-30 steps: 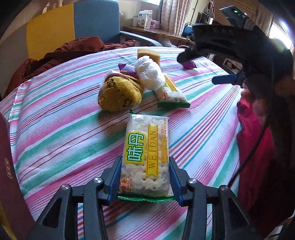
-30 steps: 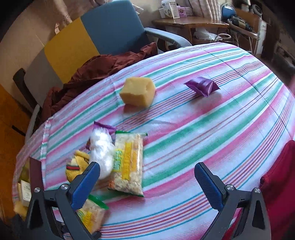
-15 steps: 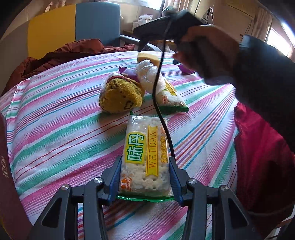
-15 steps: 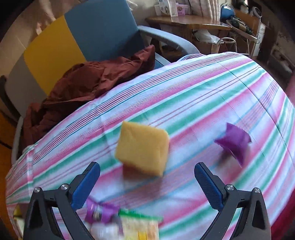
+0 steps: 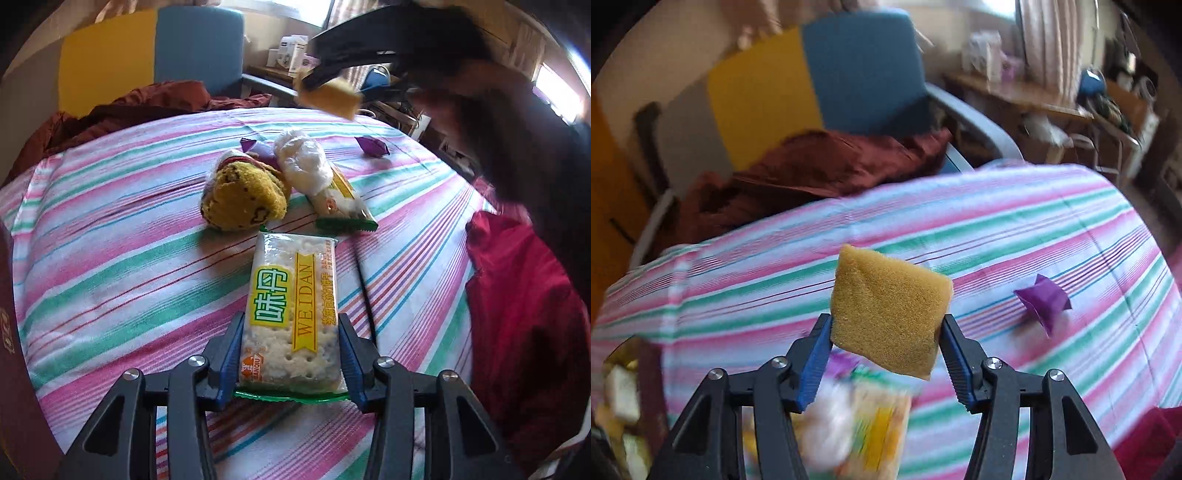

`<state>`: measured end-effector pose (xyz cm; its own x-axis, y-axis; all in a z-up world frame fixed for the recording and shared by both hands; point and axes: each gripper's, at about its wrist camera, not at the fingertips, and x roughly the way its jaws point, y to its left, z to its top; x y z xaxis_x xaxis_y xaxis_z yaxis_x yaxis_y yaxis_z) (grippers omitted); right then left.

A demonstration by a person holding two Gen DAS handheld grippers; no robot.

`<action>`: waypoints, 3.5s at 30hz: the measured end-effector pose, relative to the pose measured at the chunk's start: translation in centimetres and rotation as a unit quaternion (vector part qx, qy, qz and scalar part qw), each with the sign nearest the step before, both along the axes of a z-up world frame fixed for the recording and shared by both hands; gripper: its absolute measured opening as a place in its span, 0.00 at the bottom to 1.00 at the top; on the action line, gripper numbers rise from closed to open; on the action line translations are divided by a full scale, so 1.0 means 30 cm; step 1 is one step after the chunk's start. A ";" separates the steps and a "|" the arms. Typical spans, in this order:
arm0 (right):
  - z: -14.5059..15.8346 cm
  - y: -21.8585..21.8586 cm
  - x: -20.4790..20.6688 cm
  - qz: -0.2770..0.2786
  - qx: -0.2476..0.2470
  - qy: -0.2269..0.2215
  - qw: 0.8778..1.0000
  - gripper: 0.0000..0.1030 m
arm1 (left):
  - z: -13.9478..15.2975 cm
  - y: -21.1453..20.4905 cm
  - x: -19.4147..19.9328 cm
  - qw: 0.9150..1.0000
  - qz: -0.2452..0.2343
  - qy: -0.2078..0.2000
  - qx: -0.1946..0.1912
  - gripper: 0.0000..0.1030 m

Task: Organize objects
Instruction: 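Grasp the WEIDAN snack pack with left tool while right tool grasps yellow sponge, then carry snack pack and sponge into the gold tray and release both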

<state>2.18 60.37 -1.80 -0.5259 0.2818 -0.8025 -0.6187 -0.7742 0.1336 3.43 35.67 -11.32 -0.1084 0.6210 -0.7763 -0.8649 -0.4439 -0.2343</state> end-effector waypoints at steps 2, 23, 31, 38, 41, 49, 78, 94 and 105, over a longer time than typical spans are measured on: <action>0.039 -0.065 0.048 0.017 0.007 0.018 1.000 0.57 | 0.014 -0.013 0.002 1.000 0.009 -0.003 -0.002 0.46; -0.001 -0.608 0.146 0.148 -0.042 0.062 0.986 0.57 | 0.322 -0.537 -0.096 0.979 0.193 0.038 0.057 0.46; 0.010 -0.939 0.084 0.271 -0.051 0.074 0.958 0.58 | 0.353 -0.820 -0.222 0.949 0.304 0.033 0.074 0.46; -0.019 -1.164 0.046 0.351 -0.042 0.060 0.933 0.58 | 0.317 -0.896 -0.290 0.934 0.343 -0.031 0.092 0.46; -0.039 -1.201 0.039 0.362 -0.046 0.052 0.930 0.58 | 0.304 -0.882 -0.312 0.931 0.345 -0.058 0.101 0.46; -0.051 -1.197 0.035 0.362 -0.052 0.047 0.930 0.58 | 0.288 -0.835 -0.378 0.926 0.352 -0.094 0.101 0.46; -0.085 -1.251 -0.053 0.388 -0.069 0.033 0.919 0.77 | 0.376 -0.943 -0.291 0.926 0.372 0.029 0.056 0.55; -0.044 -1.227 -0.004 0.346 -0.042 0.049 0.936 1.00 | 0.386 -0.972 -0.192 0.912 0.392 0.121 0.010 0.55; -0.009 -1.239 0.016 0.327 0.014 0.058 0.943 1.00 | 0.412 -0.969 -0.153 0.904 0.399 0.152 0.002 0.55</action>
<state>2.65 23.21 -2.07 -0.6790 -0.1120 -0.7255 0.0090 -0.9895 0.1443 -1.15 6.59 1.04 -0.7305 0.2543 -0.6338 -0.2949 -0.9546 -0.0432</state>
